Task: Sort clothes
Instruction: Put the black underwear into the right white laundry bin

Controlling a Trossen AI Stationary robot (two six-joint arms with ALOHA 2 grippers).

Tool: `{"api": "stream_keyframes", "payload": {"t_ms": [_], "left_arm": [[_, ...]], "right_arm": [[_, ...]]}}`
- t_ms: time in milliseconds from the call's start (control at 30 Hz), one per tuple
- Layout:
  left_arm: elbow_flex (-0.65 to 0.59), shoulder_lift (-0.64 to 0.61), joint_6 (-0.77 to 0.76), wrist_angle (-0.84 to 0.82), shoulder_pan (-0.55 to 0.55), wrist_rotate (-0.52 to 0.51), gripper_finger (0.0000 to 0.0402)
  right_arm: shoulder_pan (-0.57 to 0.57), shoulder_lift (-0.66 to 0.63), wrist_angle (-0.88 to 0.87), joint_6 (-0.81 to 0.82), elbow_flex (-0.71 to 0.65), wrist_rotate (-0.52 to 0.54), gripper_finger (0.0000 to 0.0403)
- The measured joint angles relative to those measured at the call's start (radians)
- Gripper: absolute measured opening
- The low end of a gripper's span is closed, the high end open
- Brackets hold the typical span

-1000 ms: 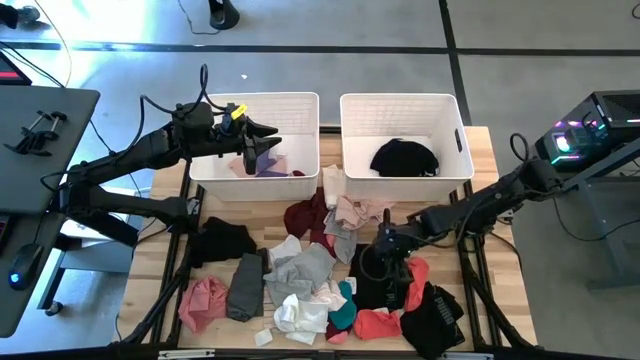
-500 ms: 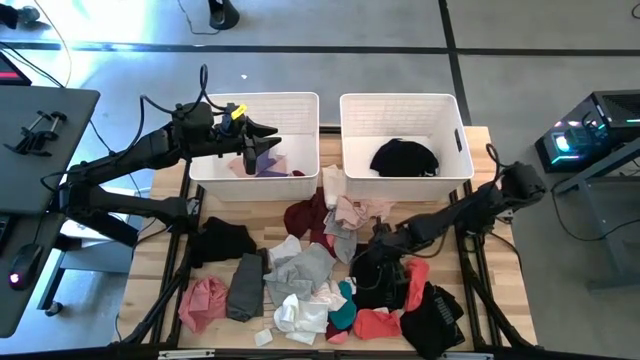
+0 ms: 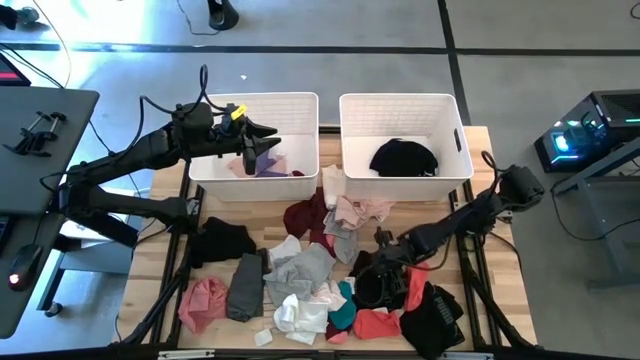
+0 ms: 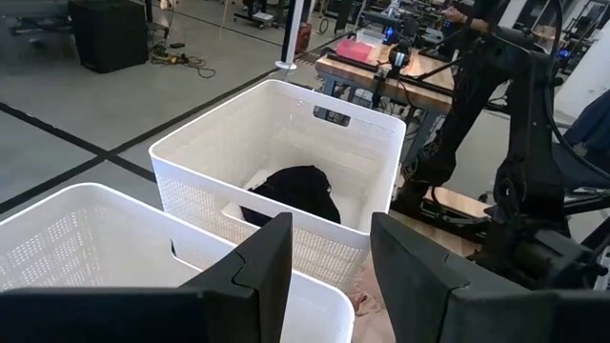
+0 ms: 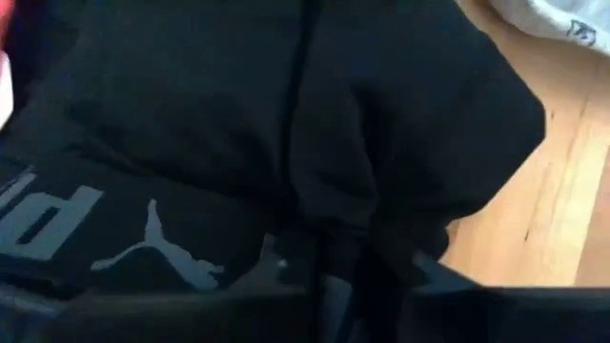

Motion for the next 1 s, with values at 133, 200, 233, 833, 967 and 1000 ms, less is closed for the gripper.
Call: {"api": "stream_keyframes", "payload": {"t_ms": [133, 200, 233, 833, 967, 1000], "left_arm": [[0.0, 0.0, 0.0, 0.0, 0.0, 0.0, 0.0131], [0.0, 0.0, 0.0, 0.0, 0.0, 0.0, 0.0131], [0.0, 0.0, -0.001, 0.0, 0.0, 0.0, 0.0131], [0.0, 0.0, -0.002, 0.016, 0.0, 0.0, 0.0131], [0.0, 0.0, -0.003, 0.016, 0.0, 0.0, 0.0131], [0.0, 0.0, -0.003, 0.016, 0.0, 0.0, 0.0131]], "right_arm": [[-0.001, -0.068, -0.079, 0.1, 0.026, 0.014, 0.002], [0.0, -0.118, -0.165, 0.153, 0.045, 0.058, 0.0029], [-0.002, -0.15, -0.2, 0.174, 0.06, 0.075, 0.0031], [-0.054, -0.476, -0.732, 0.223, 0.681, 0.254, 0.0012], [-0.096, -0.477, -0.741, 0.166, 0.864, 0.402, 0.0013], [-0.11, -0.478, -0.74, 0.145, 0.907, 0.438, 0.0013]]}}
